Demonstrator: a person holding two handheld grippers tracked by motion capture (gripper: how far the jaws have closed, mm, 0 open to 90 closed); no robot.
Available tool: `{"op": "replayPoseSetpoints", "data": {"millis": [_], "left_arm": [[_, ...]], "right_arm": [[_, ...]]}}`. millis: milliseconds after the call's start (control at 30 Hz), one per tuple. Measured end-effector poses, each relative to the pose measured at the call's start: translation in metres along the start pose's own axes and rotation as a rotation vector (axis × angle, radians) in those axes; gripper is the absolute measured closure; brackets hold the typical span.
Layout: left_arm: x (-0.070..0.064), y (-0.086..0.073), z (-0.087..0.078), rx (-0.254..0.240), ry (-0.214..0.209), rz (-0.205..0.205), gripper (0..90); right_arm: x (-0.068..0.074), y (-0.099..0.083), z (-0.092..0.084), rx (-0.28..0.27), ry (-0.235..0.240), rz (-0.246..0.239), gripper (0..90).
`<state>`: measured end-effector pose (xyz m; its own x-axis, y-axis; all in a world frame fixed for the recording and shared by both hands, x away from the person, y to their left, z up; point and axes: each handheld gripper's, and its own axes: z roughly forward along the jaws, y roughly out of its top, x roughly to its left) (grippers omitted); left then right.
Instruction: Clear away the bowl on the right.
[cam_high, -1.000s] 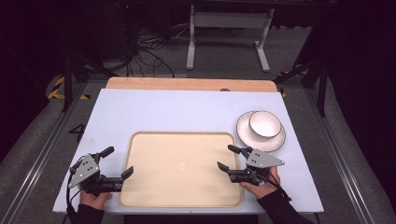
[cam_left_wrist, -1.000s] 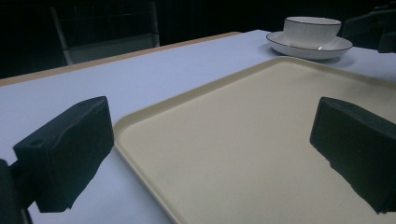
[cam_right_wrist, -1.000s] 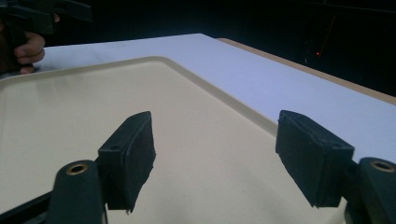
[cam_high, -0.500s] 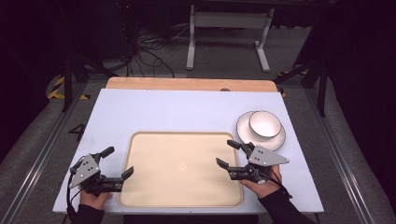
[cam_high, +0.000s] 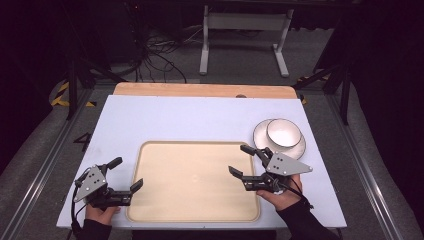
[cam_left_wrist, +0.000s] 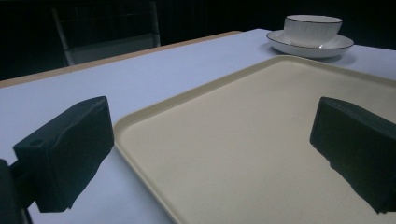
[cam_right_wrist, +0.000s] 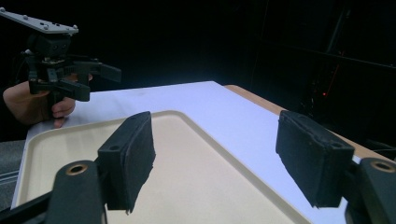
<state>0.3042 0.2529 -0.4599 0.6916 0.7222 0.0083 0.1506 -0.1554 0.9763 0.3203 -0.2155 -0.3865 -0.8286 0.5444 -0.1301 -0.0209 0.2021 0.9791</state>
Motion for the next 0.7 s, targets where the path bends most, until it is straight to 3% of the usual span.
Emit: {"op": "replayPoseSetpoints", "data": {"millis": [400, 700], "left_arm": [[0.000, 0.000, 0.001, -0.001, 0.002, -0.001, 0.3], [0.000, 0.000, 0.001, 0.002, 0.003, 0.001, 0.3]], "right_arm": [[0.002, 0.012, 0.005, 0.007, 0.019, -0.007, 28.1], [-0.009, 0.012, 0.000, 0.044, -0.023, 0.030, 28.1]]}}
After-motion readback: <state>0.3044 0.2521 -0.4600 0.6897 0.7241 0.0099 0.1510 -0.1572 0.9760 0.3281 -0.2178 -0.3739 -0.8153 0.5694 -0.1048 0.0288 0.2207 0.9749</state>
